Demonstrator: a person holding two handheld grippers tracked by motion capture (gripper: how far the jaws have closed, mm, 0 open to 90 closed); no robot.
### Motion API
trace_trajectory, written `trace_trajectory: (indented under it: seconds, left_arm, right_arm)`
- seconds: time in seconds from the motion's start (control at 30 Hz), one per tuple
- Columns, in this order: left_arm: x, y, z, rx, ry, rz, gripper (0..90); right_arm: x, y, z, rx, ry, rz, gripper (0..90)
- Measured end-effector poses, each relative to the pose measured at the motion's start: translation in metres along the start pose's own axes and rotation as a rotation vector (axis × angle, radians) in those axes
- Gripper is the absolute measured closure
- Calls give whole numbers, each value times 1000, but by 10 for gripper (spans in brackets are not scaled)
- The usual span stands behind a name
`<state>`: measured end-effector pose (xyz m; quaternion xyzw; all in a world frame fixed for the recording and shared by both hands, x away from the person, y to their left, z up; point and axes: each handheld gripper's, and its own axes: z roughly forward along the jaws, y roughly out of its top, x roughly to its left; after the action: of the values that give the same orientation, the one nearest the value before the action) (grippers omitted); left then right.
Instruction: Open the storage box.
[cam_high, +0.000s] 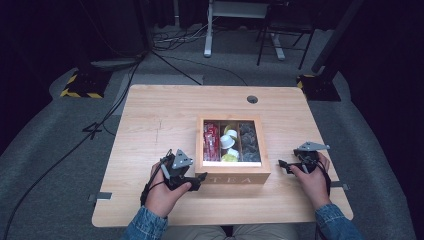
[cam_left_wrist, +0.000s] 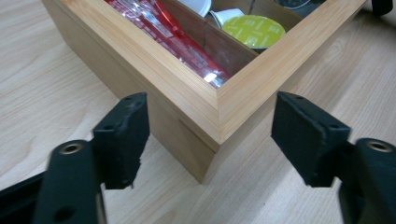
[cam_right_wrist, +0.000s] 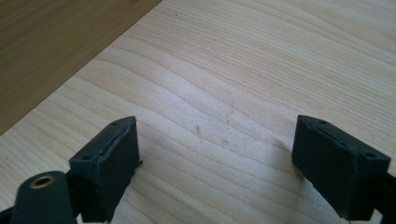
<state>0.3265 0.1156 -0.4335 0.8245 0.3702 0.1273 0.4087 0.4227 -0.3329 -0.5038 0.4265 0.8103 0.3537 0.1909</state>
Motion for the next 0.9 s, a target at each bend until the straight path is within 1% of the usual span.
trace_trajectory:
  seconds: [0.07, 0.17, 0.23, 0.27, 0.3, 0.33, 0.4, 0.47, 0.5, 0.57, 0.6, 0.73, 0.8, 0.87, 0.9]
  left_arm:
    - [-1, -3, 6, 3, 2, -4, 387]
    - [-1, -5, 7, 14, -6, -6, 384]
    - [-1, -6, 7, 33, 0, 9, 396]
    - [-1, -6, 7, 33, 0, 9, 415]
    - [-2, -8, 9, 52, 8, 20, 427]
    - [-3, -8, 10, 58, 13, 29, 440]
    - [-3, -8, 10, 58, 17, 37, 437]
    - [-4, -8, 8, 67, 26, 60, 461]
    - [-4, -7, 8, 73, 38, 84, 474]
    - [-4, -7, 8, 72, 39, 80, 499]
    - [-3, -7, 7, 66, 32, 76, 508]
    - [-3, -6, 6, 69, 31, 76, 518]
    - [-3, -6, 6, 68, 29, 72, 525]
    - [-3, -6, 6, 69, 27, 69, 527]
    - [-3, -5, 6, 70, 26, 69, 528]
  right_arm:
    - [0, 0, 0, 0, 0, 0, 148]
    - [0, 0, 0, 0, 0, 0, 148]
    - [0, 0, 0, 0, 0, 0, 149]
    - [0, 0, 0, 0, 0, 0, 149]
    - [0, 0, 0, 0, 0, 0, 148]
    - [0, 0, 0, 0, 0, 0, 148]
    - [0, 0, 0, 0, 0, 0, 148]
    - [0, 0, 0, 0, 0, 0, 148]
    - [0, 0, 0, 0, 0, 0, 148]
    - [0, 0, 0, 0, 0, 0, 148]
    - [0, 0, 0, 0, 0, 0, 148]
    - [0, 0, 0, 0, 1, -1, 152]
    - [0, -1, -1, -8, 13, -4, 198]
    - [1, -1, -2, -10, 15, -5, 212]
    - [2, -1, -3, -14, 31, 8, 221]
